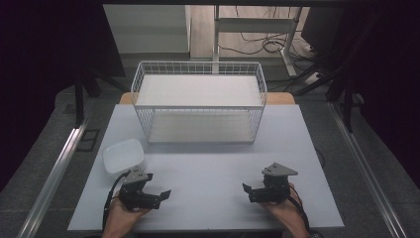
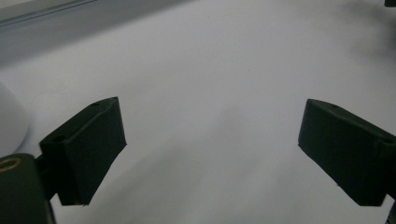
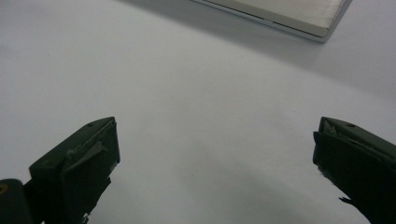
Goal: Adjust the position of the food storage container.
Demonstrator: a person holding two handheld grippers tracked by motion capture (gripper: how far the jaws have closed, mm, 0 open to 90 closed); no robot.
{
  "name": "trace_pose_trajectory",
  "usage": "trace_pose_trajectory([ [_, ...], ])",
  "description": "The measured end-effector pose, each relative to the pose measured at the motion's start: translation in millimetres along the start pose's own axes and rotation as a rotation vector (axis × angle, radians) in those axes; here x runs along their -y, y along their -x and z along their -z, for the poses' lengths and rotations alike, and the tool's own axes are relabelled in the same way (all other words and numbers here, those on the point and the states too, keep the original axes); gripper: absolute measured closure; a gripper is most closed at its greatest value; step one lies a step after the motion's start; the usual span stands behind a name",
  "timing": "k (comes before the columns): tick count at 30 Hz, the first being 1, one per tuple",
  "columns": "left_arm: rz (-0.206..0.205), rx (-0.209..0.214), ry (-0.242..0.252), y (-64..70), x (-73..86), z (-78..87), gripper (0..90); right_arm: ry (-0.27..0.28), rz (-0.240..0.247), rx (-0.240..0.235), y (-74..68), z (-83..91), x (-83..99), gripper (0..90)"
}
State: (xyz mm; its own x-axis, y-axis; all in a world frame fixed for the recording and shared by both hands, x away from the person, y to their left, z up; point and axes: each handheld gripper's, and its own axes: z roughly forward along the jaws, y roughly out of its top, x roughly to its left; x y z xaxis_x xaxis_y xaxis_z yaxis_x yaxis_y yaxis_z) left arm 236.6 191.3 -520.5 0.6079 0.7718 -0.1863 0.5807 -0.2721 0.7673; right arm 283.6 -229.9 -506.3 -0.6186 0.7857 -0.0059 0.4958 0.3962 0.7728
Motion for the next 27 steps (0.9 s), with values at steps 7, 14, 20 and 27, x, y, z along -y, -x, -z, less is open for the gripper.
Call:
trace_pose_trajectory([
  [7, 0.014, 0.005, 0.029, -5.5, -8.1, 7.2, 15.8, 0.007, -0.002, 0.009, 0.1, 1.3, -0.4, 1.5],
  [14, 0.061, 0.002, 0.049, -24.3, -18.1, 13.0, 26.1, 0.024, -0.009, 0.017, 1.1, 4.2, -1.8, 5.6],
  [20, 0.092, -0.038, 0.050, -40.9, -28.5, 18.5, 37.9, 0.007, 0.005, 0.030, 1.3, 3.9, -1.5, 7.1],
  [27, 0.137, -0.116, 0.070, -71.1, -35.0, 30.9, 58.4, 0.003, 0.001, 0.033, 1.4, 3.7, -1.6, 7.6],
])
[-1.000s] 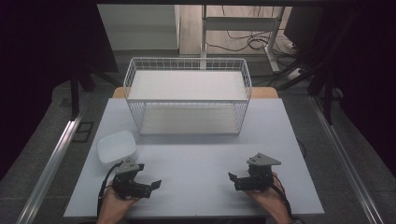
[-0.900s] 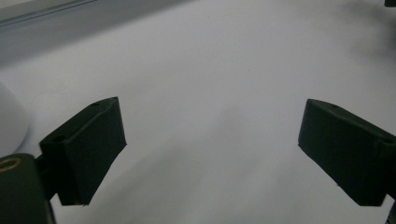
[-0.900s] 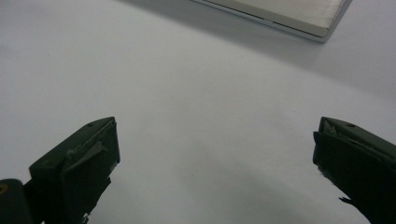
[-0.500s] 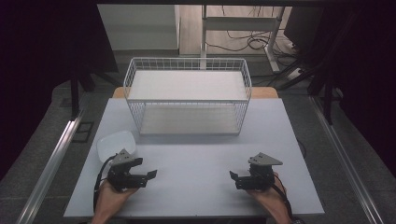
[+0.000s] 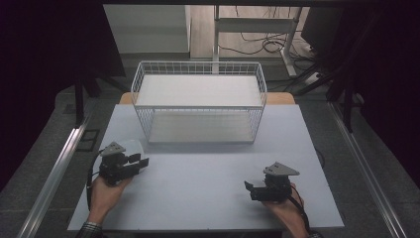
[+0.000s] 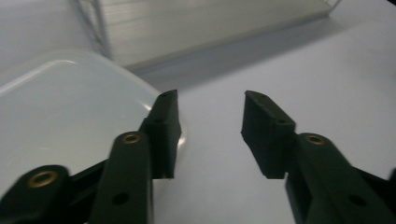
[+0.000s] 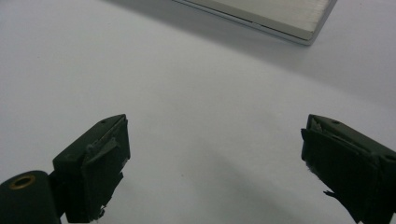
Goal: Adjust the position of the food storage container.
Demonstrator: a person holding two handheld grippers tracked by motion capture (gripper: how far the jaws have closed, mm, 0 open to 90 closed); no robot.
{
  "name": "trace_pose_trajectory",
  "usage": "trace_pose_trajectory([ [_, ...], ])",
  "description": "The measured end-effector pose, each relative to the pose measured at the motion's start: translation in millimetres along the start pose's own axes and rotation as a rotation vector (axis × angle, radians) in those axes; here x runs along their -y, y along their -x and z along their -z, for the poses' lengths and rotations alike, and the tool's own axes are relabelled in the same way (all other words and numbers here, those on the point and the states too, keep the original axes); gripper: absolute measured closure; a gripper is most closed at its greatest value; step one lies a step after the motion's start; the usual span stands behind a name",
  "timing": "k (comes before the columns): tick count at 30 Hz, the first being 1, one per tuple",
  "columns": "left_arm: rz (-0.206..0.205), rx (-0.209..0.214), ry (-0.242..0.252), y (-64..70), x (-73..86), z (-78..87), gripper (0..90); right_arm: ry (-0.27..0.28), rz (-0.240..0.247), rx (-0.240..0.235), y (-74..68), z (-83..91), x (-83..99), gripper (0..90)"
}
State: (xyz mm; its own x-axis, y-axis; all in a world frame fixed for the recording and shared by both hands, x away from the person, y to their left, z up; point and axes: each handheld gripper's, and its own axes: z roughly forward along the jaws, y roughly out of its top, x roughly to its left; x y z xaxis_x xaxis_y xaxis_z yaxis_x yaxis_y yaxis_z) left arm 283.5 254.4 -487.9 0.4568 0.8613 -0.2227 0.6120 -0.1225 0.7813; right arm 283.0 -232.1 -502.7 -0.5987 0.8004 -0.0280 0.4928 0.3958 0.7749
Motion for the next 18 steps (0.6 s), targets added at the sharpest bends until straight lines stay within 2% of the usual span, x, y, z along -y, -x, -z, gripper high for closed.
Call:
trace_pose_trajectory([
  [4, 0.013, -0.066, 0.022, -18.5, -3.9, 9.8, 70.9, -0.010, 0.004, 0.006, 0.6, -0.5, 0.4, 8.0],
  [9, 0.070, -0.146, 0.044, -46.8, -2.0, 20.8, 87.2, -0.015, 0.005, 0.008, 0.9, -0.7, 0.6, 8.2],
  [13, 0.120, -0.194, 0.062, -65.9, 4.5, 27.7, 90.0, -0.029, 0.013, 0.012, 0.9, -1.3, 0.8, 8.8],
  [15, 0.126, -0.206, 0.063, -69.7, 5.9, 29.2, 90.0, -0.053, 0.021, 0.016, 1.2, -2.5, 1.6, 9.0],
  [18, 0.156, -0.253, 0.062, -84.4, 11.9, 32.7, 90.0, -0.063, 0.017, 0.012, 1.8, -3.5, 2.3, 9.4],
])
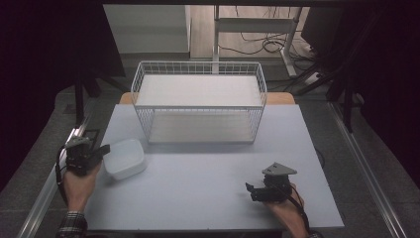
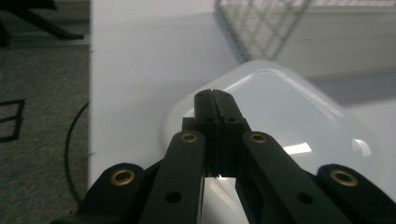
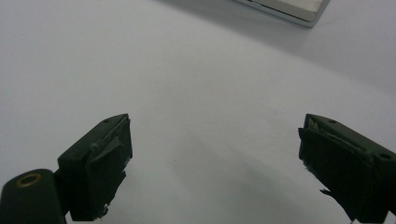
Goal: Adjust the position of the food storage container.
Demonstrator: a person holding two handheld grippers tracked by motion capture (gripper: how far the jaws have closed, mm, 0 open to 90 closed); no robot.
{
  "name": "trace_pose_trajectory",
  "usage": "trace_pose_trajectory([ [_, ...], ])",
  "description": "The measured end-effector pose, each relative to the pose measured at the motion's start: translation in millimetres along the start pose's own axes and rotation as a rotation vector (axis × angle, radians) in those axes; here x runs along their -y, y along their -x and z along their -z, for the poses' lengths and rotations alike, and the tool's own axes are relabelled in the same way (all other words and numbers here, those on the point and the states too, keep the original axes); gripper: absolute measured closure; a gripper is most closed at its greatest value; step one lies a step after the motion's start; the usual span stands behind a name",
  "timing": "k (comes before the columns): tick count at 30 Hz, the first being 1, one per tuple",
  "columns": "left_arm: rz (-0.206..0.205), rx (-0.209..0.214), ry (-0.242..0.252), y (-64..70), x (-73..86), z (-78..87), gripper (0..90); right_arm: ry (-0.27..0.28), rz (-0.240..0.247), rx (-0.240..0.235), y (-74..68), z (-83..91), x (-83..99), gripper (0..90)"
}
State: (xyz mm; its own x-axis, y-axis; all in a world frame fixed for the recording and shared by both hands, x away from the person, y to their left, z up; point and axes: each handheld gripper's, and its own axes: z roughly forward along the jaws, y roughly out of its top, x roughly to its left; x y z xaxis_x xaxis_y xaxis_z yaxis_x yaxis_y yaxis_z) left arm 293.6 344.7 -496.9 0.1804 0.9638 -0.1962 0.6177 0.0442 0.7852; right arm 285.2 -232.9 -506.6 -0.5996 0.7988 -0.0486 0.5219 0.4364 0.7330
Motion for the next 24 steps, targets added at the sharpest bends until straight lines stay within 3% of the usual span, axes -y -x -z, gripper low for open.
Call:
trace_pose_trajectory([
  [1, 0.011, -0.015, -0.005, -5.3, 1.8, -1.4, 90.0, 0.001, -0.002, 0.000, -0.1, 0.0, -0.1, 9.4],
  [3, 0.045, -0.002, 0.015, -14.1, 4.3, -2.0, 90.0, 0.002, -0.001, -0.001, -0.2, 0.2, -0.2, 9.5],
  [7, 0.039, -0.067, 0.008, -21.3, 4.5, -3.1, 90.0, 0.002, -0.002, -0.003, -0.8, 0.0, -0.3, 9.7],
  [11, 0.068, -0.072, -0.024, -28.8, 9.9, -12.3, 90.0, 0.003, -0.001, -0.007, -1.3, -0.3, -0.3, 9.9],
  [18, 0.084, -0.032, -0.062, -28.3, 12.2, -24.7, 90.0, 0.000, 0.001, -0.018, -2.4, -1.4, -0.4, 11.2],
  [24, 0.054, -0.005, -0.095, -17.4, 11.5, -33.0, 90.0, 0.002, 0.004, -0.027, -3.5, -1.4, -0.9, 12.9],
])
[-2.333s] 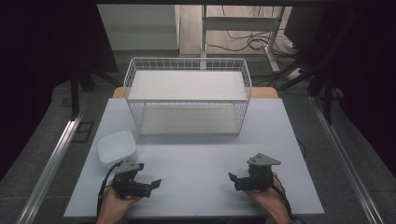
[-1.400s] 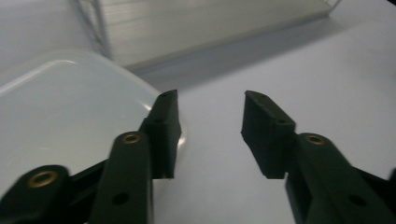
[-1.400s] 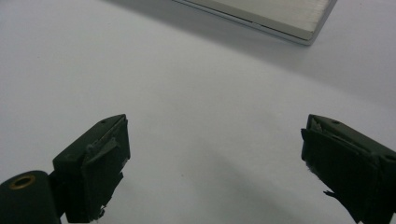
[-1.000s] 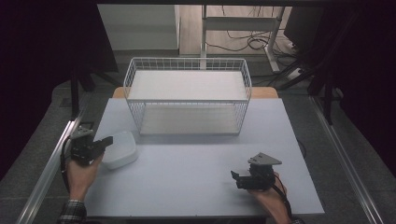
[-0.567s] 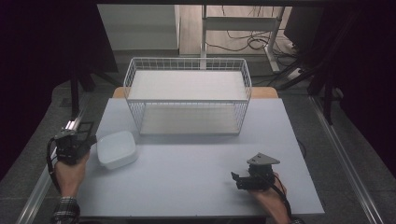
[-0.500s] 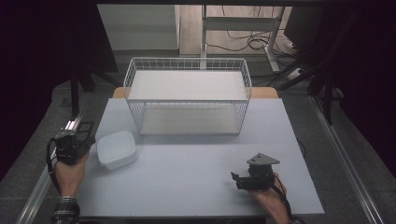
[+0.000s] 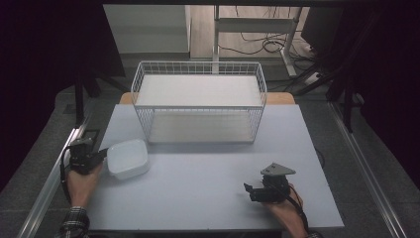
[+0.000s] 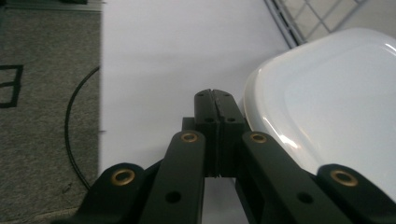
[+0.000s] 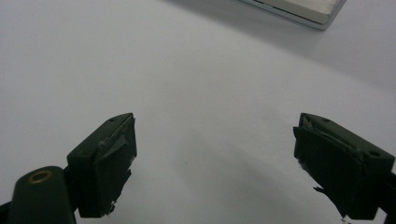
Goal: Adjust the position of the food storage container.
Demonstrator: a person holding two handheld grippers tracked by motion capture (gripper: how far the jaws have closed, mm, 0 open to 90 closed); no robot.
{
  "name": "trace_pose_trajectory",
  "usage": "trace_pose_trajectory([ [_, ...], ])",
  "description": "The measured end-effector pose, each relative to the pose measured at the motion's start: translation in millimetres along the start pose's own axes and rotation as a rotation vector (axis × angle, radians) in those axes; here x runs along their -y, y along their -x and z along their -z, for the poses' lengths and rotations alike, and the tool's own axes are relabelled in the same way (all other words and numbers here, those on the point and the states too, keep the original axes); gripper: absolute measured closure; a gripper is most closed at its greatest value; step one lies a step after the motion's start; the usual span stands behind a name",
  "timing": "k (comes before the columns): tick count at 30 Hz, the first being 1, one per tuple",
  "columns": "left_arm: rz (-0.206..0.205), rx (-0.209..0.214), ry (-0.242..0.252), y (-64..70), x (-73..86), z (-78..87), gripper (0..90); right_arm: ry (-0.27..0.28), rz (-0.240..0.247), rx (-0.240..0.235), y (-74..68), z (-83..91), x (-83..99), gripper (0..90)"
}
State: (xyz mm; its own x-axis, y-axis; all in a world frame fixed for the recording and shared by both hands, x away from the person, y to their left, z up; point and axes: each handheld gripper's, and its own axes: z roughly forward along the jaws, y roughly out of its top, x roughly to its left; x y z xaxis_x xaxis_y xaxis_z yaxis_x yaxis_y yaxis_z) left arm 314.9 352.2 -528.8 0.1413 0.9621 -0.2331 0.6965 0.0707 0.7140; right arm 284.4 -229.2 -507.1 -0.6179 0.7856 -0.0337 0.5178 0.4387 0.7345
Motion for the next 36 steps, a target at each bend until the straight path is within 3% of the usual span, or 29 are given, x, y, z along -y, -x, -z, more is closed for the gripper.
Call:
trace_pose_trajectory([
  [7, -0.036, 0.053, -0.028, 23.5, -1.1, -6.2, 90.0, 0.013, -0.001, -0.007, 0.5, -0.2, -3.6, 16.7],
  [17, -0.090, 0.110, -0.069, 52.1, 3.3, -10.4, 90.0, 0.025, -0.003, -0.057, -6.0, -9.6, -22.6, 23.1],
  [24, -0.121, 0.165, -0.092, 75.5, 3.5, -17.4, 90.0, 0.012, -0.036, -0.122, -10.5, -23.7, -40.8, 42.6],
  [32, -0.170, 0.220, -0.110, 106.2, 1.9, -27.9, 90.0, -0.020, 0.024, -0.172, -21.5, -47.8, -63.3, 70.8],
  [36, -0.189, 0.249, -0.116, 120.7, 0.6, -34.3, 90.0, -0.026, 0.013, -0.200, -24.1, -58.7, -72.4, 81.8],
])
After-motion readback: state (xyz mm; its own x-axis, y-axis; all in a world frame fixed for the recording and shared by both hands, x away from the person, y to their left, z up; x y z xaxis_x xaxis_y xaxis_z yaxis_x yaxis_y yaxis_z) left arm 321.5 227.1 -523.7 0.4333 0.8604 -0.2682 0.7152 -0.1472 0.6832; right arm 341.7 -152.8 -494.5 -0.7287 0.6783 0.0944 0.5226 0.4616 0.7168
